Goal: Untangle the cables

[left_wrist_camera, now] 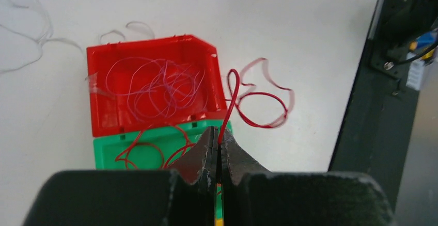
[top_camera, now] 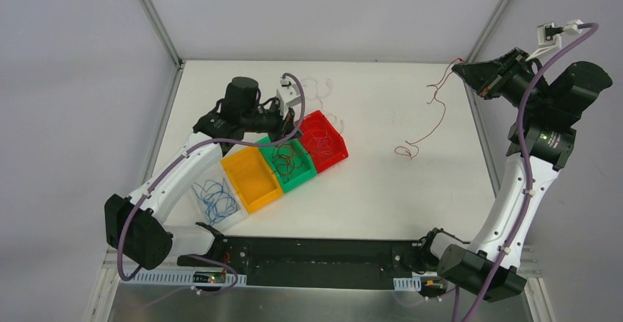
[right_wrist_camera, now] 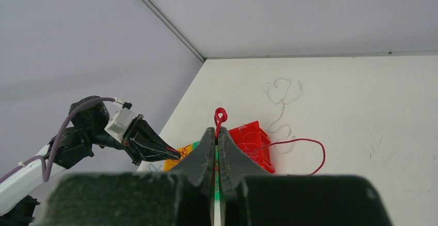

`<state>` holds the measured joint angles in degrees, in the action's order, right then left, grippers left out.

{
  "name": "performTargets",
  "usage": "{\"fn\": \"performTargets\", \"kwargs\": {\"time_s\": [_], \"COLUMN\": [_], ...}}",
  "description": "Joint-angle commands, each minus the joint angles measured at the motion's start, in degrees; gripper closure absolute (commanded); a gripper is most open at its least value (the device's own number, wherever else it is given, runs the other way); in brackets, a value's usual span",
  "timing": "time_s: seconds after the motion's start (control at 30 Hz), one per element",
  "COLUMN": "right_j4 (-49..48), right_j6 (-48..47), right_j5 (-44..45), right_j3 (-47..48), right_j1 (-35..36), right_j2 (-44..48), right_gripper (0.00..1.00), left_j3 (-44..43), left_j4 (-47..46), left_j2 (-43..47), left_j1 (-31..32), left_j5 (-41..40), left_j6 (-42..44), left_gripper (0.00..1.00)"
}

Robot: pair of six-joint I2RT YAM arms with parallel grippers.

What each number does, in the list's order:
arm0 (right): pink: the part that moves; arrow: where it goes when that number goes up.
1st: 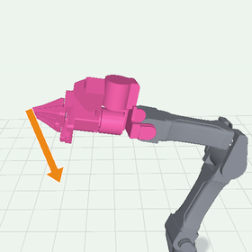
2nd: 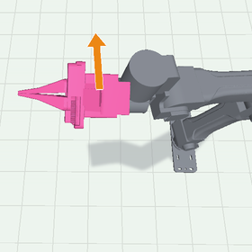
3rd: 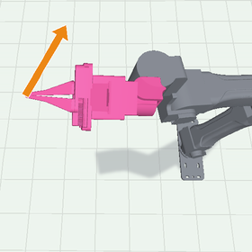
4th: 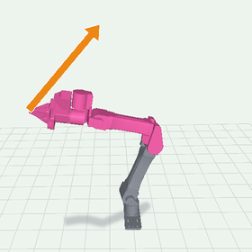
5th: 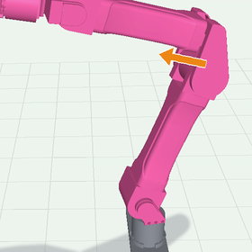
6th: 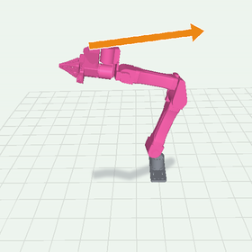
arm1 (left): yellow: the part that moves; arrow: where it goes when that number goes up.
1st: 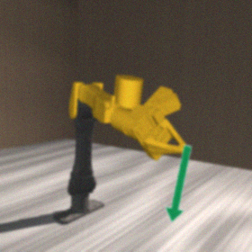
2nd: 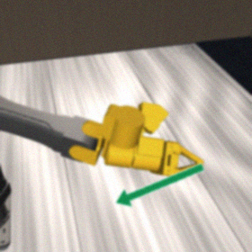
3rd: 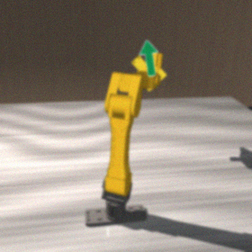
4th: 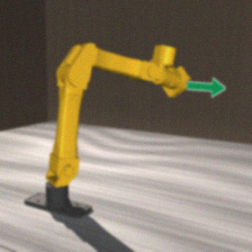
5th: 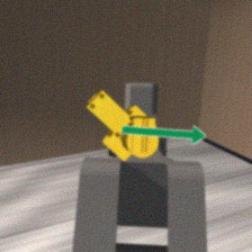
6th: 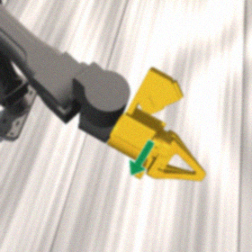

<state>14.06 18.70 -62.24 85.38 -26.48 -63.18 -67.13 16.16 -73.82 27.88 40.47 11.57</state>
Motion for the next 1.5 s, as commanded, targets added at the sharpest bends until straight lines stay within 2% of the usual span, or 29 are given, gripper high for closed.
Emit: {"fn": "performTargets", "kwargs": {"time_s": [0.0,0.17,0.4,0.63,0.83,1.03,1.17,1.47], "right_j4": [0.24,2.44,4.91,4.77,6.74,8.49,8.52,9.12], "right_j6": [-1.85,-3.07,-5.15,-5.21,-6.41,-7.78,-7.73,-8.69], "right_j5": [-1.87,-2.02,-1.95,-1.20,-1.08,-0.97,-0.96,-1.01], "right_j3": [-0.38,0.14,1.02,0.62,1.43,1.39,1.31,1.32], "right_j1": [1.23,1.93,2.13,2.55,2.66,2.64,2.66,2.74], "right_j2": [0.91,0.47,0.33,0.25,0.00,-0.12,-0.27,-0.50], "right_gripper": [1.00,1.00,1.00,1.00,1.00,1.00,1.00,1.00], "left_j3": [5.09,10.13,9.50,3.64,2.55,3.03,2.78,3.17], "left_j4": [3.35,3.84,5.08,7.04,7.44,7.74,7.79,12.07], "left_j2": [1.98,0.06,-1.04,-2.14,-8.39,-14.37,-16.33,-19.06], "left_j1": [-2.64,-3.62,-6.15,-7.40,-7.75,-7.47,-6.69,-6.63], "left_j5": [0.02,-2.08,-6.19,-2.79,-0.07,-0.70,0.87,-11.74], "left_j6": [12.17,18.21,21.77,22.12,25.70,29.63,26.42,30.08], "left_gripper": [1.00,1.00,1.00,1.00,1.00,1.00,1.00,1.00]}}
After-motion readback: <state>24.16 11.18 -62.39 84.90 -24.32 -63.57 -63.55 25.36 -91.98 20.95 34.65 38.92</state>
